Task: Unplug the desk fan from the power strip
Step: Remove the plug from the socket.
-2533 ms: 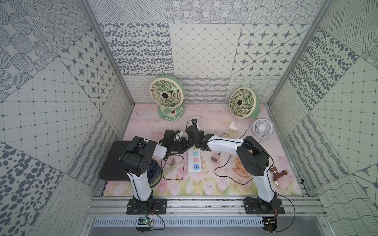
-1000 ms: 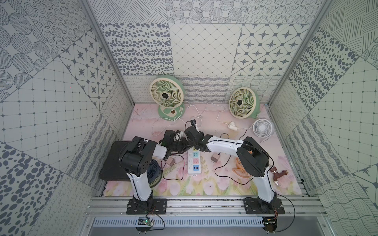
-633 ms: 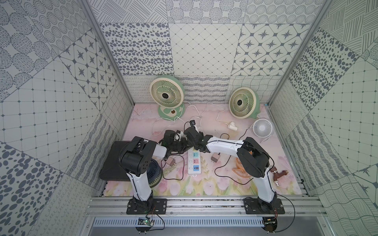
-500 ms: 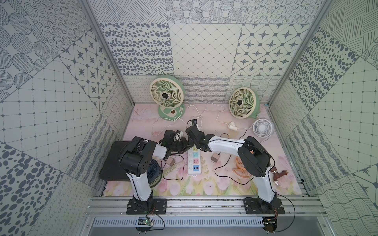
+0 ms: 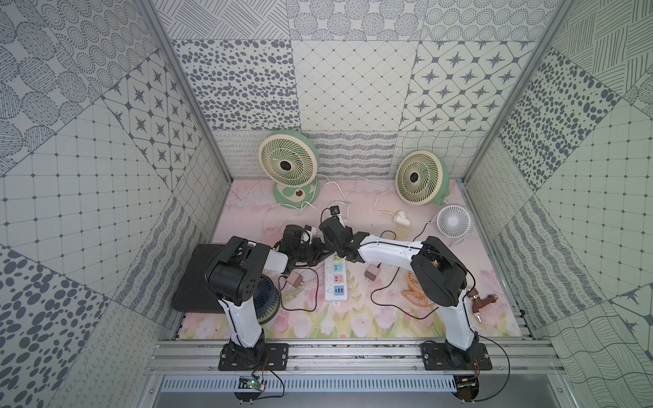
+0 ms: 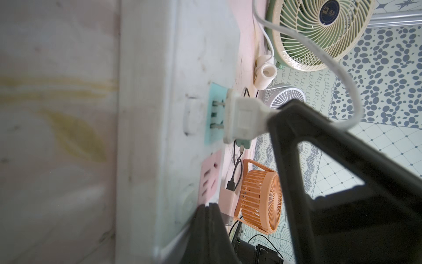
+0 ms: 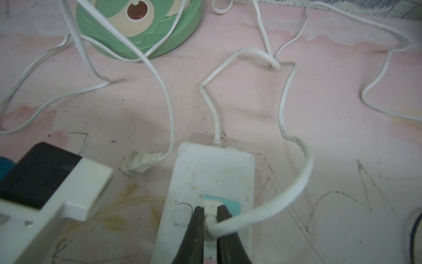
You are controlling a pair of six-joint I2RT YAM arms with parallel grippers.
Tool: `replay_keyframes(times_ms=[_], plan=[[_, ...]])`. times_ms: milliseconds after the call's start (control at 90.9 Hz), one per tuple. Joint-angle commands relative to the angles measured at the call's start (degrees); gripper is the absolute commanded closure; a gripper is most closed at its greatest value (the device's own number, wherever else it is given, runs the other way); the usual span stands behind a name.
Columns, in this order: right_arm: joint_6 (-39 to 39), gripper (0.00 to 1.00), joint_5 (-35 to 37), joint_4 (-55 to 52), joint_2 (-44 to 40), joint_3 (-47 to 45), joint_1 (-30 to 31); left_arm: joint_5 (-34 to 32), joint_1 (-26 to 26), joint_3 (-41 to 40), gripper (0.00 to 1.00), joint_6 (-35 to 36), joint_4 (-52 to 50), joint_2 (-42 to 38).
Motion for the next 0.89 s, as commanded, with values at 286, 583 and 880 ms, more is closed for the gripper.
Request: replay_keyframes(times_ms=[286,583,880], plan=[[-2.33,0.9,2.51,-0.16,-1.08,1.11,0.9,-5.55,0.7,-0.64,1.0,1.82,-10.42,0.25],[-5.73,0.88,-6.18,2.51,-8.05,-2.63,-5.71,-6.78,0.81,-0.59,1.0,3.62,-12.09,-2.24],[-2.25,0.86,-18.51,2.51,-7.07,-2.28,-15.69,-8.17,0.98,-0.72,1.0,7.45,-15.26,-7.66]])
